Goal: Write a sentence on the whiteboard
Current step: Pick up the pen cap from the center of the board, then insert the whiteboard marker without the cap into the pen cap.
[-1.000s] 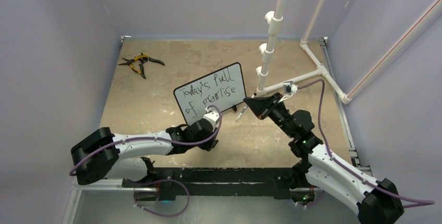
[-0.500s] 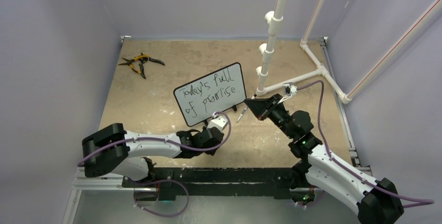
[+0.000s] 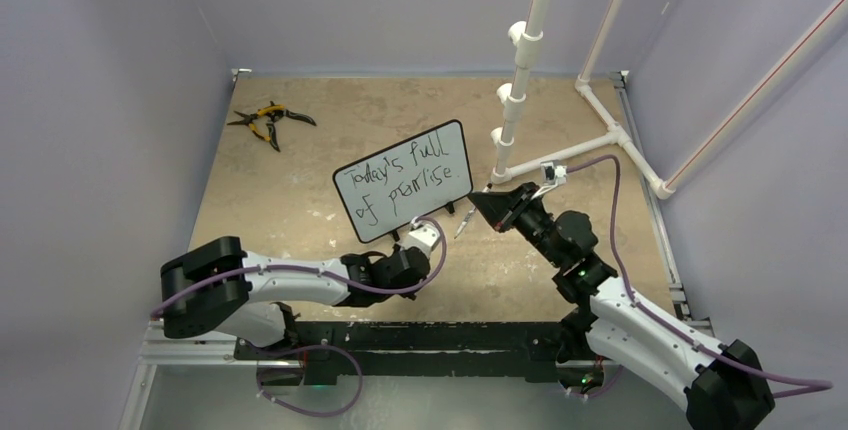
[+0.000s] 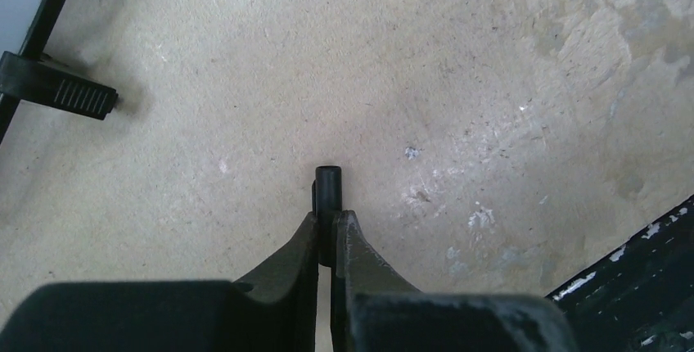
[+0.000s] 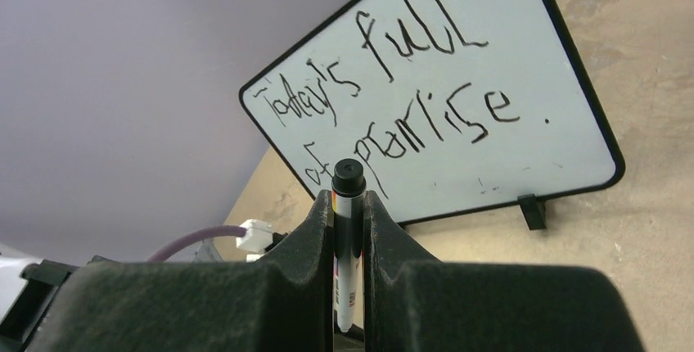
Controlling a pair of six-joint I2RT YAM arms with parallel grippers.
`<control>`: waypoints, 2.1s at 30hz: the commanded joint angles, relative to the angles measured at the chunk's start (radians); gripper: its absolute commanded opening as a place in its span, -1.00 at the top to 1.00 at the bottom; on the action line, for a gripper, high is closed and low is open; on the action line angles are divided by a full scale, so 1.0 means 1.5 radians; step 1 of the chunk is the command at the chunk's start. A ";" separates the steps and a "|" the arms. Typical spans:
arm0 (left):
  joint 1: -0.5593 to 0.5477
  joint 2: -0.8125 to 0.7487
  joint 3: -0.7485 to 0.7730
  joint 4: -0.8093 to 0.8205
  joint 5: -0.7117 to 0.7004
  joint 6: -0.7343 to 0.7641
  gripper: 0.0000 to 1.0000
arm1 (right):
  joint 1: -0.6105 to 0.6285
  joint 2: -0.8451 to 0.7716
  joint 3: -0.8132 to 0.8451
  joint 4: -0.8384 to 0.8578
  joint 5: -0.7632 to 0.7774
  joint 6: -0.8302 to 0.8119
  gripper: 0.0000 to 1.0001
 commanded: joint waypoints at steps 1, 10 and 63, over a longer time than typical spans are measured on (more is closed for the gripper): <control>-0.006 -0.026 -0.036 0.058 0.004 -0.031 1.00 | 0.001 0.008 -0.019 -0.017 0.016 0.044 1.00; -0.007 -0.160 -0.110 0.261 0.022 -0.018 1.00 | 0.002 0.024 -0.076 0.042 -0.023 0.125 1.00; -0.007 -0.180 -0.123 0.352 0.125 0.008 1.00 | 0.002 0.050 -0.074 0.070 -0.067 0.142 1.00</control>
